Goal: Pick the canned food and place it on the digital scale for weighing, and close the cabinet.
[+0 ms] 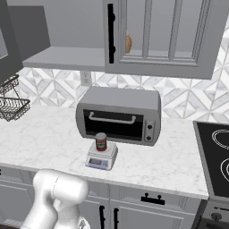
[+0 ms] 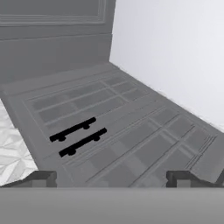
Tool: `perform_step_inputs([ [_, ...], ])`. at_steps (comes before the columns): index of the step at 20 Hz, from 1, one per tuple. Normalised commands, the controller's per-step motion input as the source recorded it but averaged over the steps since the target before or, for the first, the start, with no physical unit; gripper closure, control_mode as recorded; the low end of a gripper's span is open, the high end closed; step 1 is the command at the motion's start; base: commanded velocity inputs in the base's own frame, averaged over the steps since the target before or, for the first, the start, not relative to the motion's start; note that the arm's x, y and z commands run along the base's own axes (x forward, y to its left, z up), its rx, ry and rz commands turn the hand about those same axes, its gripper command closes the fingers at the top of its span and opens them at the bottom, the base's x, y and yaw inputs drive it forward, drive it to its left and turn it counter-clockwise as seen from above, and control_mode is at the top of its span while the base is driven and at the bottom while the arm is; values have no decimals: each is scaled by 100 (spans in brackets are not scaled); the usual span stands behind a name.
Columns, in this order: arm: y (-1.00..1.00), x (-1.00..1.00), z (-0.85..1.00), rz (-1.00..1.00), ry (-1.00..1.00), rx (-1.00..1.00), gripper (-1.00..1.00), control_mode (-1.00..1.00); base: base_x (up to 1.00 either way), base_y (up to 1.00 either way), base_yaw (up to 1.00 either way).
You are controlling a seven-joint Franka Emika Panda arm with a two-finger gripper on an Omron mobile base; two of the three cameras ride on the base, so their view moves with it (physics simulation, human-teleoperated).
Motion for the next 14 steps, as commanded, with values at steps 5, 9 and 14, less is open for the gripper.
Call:
perform_step_inputs([
  [5, 12, 15, -86, -29, -15, 16, -100, -100, 0, 0, 0],
  [9, 8, -5, -48, -40, -13, 53, -100, -100, 0, 0, 0],
  [14, 18, 21, -58, -42, -5, 63, -100, -100, 0, 0, 0],
])
